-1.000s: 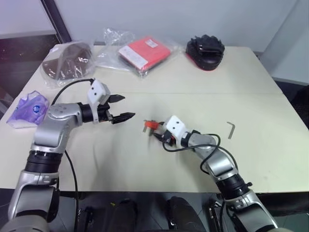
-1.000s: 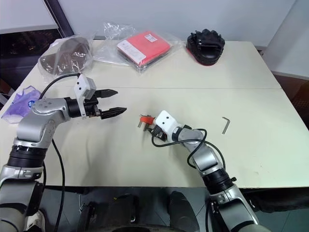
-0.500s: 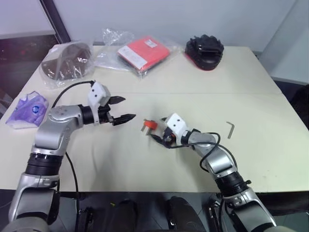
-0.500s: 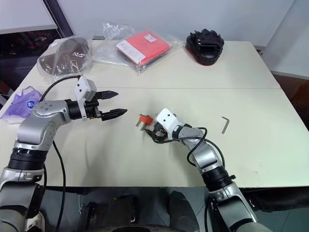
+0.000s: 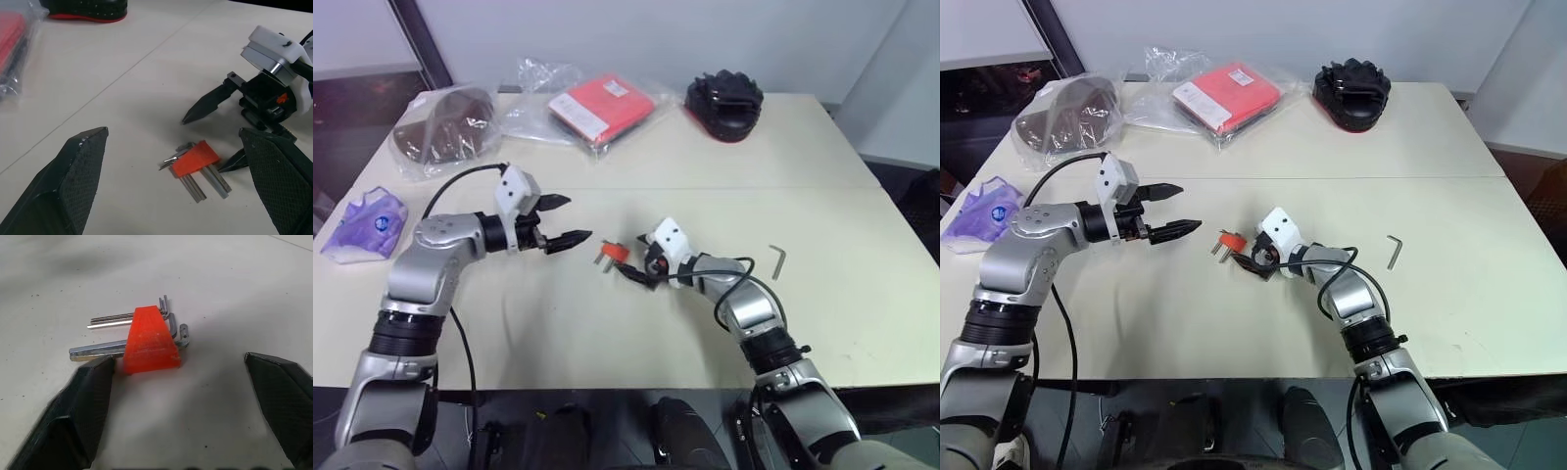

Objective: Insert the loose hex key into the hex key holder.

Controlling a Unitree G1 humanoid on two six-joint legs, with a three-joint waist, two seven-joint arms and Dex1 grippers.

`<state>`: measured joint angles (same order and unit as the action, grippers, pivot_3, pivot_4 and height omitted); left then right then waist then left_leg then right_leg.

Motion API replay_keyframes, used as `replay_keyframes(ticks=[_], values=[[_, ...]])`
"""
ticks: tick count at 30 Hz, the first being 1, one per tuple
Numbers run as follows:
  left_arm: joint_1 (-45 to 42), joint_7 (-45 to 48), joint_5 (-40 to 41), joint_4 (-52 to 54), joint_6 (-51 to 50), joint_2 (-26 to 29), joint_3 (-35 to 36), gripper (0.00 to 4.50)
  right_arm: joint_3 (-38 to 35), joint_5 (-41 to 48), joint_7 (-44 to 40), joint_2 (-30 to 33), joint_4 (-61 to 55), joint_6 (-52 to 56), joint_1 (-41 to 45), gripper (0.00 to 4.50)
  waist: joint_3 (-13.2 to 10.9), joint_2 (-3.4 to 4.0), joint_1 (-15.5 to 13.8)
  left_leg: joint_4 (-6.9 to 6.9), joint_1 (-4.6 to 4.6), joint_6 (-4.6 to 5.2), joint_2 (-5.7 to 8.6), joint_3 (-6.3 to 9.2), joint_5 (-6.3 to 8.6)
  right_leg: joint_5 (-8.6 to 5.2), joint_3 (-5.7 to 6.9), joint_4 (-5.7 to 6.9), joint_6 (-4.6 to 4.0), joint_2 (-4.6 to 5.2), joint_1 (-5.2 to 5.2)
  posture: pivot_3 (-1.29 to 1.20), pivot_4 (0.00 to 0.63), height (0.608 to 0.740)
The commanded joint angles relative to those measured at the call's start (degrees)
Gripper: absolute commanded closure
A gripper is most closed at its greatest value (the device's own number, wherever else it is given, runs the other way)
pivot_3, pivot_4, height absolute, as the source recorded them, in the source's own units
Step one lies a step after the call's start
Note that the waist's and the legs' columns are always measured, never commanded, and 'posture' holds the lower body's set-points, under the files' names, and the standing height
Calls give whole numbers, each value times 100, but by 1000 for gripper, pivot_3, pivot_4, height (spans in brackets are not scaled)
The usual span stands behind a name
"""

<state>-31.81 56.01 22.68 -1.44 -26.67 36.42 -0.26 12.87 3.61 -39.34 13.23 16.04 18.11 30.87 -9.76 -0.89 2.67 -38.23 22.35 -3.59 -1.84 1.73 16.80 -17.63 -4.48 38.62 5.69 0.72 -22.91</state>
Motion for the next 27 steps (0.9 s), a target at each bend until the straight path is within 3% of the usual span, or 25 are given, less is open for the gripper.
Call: replay_keyframes(ticks=[1, 4, 5, 7, 13, 20, 23, 27], values=[[-24, -38, 57, 214, 6, 57, 158, 0, 126, -52, -82, -71, 126, -135, 13, 1857, 0, 0, -2, 0, 0, 0, 0, 0, 0, 0, 0, 0, 0, 0, 0, 0, 150, 740], [-24, -45, 59, 213, 5, 55, 164, 0, 140, -97, -80, -70, 201, -183, 14, 3247, 0, 0, 0, 0, 0, 0, 0, 0, 0, 0, 0, 0, 0, 0, -1, 0, 150, 740], [-30, -45, 65, 198, 3, 52, 170, 0, 156, -112, -102, -66, 218, -202, 15, 3916, 0, 0, 0, 0, 0, 0, 0, 0, 0, 0, 0, 0, 0, 0, -1, 0, 150, 740], [-69, -32, 62, 120, 20, 20, 149, 0, 229, -238, -103, -4, 215, -311, 10, 4436, 0, 0, -2, 0, 0, 0, 0, 0, 0, 0, 0, 0, 0, 0, -1, 0, 150, 740], [-466, 72, -72, -348, 234, -251, -61, 0, 317, -375, -185, 260, -266, -260, -230, 4436, 1, 0, -29, -1, 0, 0, 3, 1, 0, 0, 3, 1, 0, 3, 2, 0, 150, 740], [-521, 129, -124, -426, 298, -339, -93, 0, 252, -291, -79, 122, -363, -113, -386, 4436, 1, 0, -12, 1, 0, 0, 1, 1, 0, 0, 2, 0, 0, 2, 0, 0, 150, 740], [-484, 130, -124, -368, 281, -323, -88, 0, 234, -292, -2, 24, -317, -164, -405, 3545, 1, 0, -12, 0, 0, 0, 1, 1, 0, 0, 2, 0, 0, 2, 1, 0, 150, 740], [-447, 111, -106, -294, 242, -308, -72, 0, 245, -381, 87, -24, -271, -214, -383, 1639, 1, 0, 2, 1, -1, 0, 0, 0, 0, 0, 1, 0, 0, 0, 0, 0, 150, 740]])
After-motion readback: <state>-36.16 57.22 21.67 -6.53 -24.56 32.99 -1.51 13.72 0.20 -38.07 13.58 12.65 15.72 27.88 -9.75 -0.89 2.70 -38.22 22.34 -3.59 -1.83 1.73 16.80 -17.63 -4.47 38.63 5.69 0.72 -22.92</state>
